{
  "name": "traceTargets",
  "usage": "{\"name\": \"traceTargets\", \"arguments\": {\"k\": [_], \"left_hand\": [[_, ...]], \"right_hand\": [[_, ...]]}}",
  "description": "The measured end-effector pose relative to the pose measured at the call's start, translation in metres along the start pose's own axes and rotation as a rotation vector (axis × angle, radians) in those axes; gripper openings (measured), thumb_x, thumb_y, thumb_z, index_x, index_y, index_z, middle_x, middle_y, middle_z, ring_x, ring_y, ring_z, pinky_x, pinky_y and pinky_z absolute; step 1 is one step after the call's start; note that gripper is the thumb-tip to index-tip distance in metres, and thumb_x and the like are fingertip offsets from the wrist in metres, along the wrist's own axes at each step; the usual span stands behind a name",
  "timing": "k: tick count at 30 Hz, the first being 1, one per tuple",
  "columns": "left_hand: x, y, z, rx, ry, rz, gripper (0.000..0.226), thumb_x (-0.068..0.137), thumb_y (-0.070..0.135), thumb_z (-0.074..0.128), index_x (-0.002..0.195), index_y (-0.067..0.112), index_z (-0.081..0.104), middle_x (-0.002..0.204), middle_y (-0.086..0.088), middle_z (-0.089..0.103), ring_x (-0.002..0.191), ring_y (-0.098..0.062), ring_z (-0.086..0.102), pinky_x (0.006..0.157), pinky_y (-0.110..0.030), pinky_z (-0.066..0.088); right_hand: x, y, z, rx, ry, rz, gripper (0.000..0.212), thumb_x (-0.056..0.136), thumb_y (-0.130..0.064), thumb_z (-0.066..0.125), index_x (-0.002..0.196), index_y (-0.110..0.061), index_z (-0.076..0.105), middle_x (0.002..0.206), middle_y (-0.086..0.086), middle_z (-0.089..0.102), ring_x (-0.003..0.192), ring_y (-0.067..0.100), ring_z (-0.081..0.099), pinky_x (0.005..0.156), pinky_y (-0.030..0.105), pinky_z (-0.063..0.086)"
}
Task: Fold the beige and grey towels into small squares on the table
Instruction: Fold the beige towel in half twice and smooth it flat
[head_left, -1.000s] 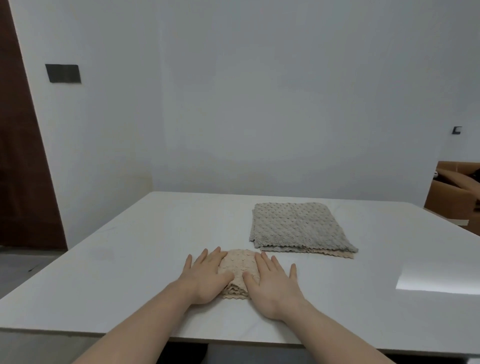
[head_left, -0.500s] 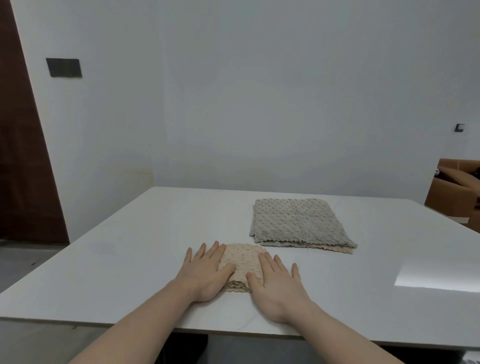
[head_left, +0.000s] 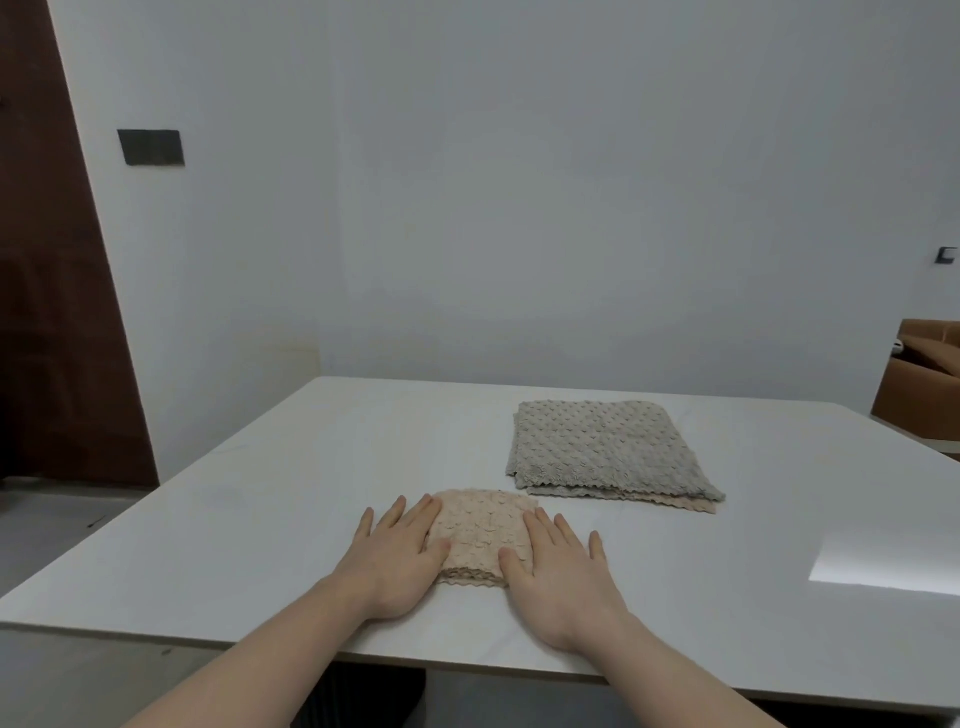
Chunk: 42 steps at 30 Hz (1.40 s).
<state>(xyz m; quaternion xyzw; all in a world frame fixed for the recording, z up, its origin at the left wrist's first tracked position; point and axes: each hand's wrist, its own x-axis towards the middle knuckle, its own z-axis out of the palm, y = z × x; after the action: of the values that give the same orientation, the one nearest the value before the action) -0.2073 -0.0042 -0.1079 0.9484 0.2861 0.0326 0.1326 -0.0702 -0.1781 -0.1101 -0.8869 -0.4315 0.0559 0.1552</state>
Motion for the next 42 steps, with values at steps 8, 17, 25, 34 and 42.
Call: {"name": "traceTargets", "arguments": {"k": [8, 17, 25, 34, 42], "left_hand": [[0.002, -0.005, 0.006, -0.069, 0.066, 0.000, 0.059, 0.108, 0.041, 0.019, 0.165, 0.029, 0.006, 0.171, 0.015, 0.006, 0.158, -0.011, -0.003, 0.128, -0.043, -0.007], [-0.001, -0.002, 0.007, -0.180, 0.183, -0.027, 0.059, 0.105, 0.044, 0.029, 0.159, 0.022, 0.030, 0.164, 0.010, 0.033, 0.154, -0.009, 0.021, 0.129, -0.039, 0.004], [-0.003, -0.002, 0.004, -0.262, 0.238, -0.049, 0.032, 0.102, 0.052, 0.035, 0.122, 0.031, 0.050, 0.151, 0.017, 0.048, 0.137, -0.002, 0.042, 0.126, -0.036, 0.016], [-0.003, -0.009, 0.010, -0.188, 0.182, -0.011, 0.043, 0.105, 0.047, 0.033, 0.140, 0.027, 0.046, 0.164, 0.025, 0.020, 0.154, 0.005, 0.002, 0.129, -0.031, 0.001], [-0.007, -0.003, -0.006, -0.247, 0.114, -0.034, 0.042, 0.105, 0.044, 0.037, 0.143, 0.031, 0.049, 0.165, 0.022, 0.021, 0.155, 0.001, 0.004, 0.129, -0.037, 0.004]], "right_hand": [[-0.001, -0.001, 0.001, 0.008, 0.012, 0.002, 0.074, 0.100, -0.057, 0.016, 0.163, -0.019, 0.006, 0.170, -0.005, 0.002, 0.156, 0.016, -0.004, 0.125, 0.051, -0.008], [-0.002, -0.002, 0.000, 0.020, 0.020, 0.010, 0.074, 0.100, -0.056, 0.017, 0.163, -0.019, 0.006, 0.170, -0.006, 0.002, 0.156, 0.014, -0.004, 0.125, 0.049, -0.008], [-0.002, -0.002, -0.002, 0.023, 0.007, -0.002, 0.073, 0.100, -0.056, 0.014, 0.163, -0.020, -0.001, 0.170, -0.008, -0.004, 0.156, 0.013, -0.009, 0.125, 0.049, -0.010], [0.000, 0.000, 0.002, -0.016, -0.038, -0.019, 0.076, 0.098, -0.062, 0.005, 0.159, -0.023, -0.019, 0.164, -0.011, -0.027, 0.149, 0.008, -0.030, 0.123, 0.047, -0.017], [0.003, -0.010, -0.013, 0.011, -0.207, 0.044, 0.074, 0.099, -0.060, 0.005, 0.154, -0.024, -0.029, 0.164, -0.009, -0.030, 0.148, 0.009, -0.034, 0.123, 0.050, -0.015]]}}
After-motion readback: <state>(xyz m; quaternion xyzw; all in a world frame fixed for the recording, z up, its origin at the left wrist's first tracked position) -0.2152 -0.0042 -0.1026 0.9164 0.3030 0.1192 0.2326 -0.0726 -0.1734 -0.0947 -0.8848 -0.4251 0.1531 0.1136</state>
